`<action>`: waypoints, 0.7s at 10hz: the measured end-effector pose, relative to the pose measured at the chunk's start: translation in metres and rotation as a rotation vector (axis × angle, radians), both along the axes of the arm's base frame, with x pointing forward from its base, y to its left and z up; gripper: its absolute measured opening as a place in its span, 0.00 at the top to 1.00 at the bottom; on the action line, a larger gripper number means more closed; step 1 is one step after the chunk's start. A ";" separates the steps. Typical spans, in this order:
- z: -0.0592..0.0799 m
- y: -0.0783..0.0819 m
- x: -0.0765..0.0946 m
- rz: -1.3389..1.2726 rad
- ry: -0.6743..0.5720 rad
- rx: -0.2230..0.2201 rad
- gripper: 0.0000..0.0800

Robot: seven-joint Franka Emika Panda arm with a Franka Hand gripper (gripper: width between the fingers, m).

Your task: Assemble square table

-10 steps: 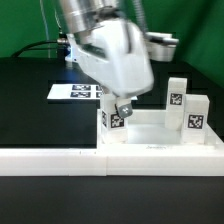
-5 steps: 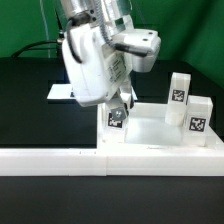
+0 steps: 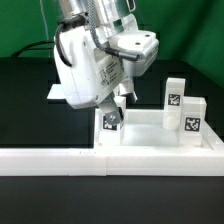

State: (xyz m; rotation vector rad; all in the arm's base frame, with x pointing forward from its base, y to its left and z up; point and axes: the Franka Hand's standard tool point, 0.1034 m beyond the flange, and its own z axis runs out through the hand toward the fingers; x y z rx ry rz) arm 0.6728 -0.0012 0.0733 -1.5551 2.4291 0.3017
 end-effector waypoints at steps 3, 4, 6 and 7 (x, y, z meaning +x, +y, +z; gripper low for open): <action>0.026 0.004 0.001 0.041 -0.047 -0.001 0.20; 0.050 0.005 -0.001 0.073 -0.081 -0.003 0.19; 0.072 0.005 0.000 0.081 -0.109 -0.002 0.19; 0.068 0.005 -0.001 0.081 -0.103 -0.002 0.19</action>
Offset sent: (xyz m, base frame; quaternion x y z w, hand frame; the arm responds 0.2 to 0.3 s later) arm -0.0243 0.0093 0.0790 0.0361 -0.0456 -0.0562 0.9967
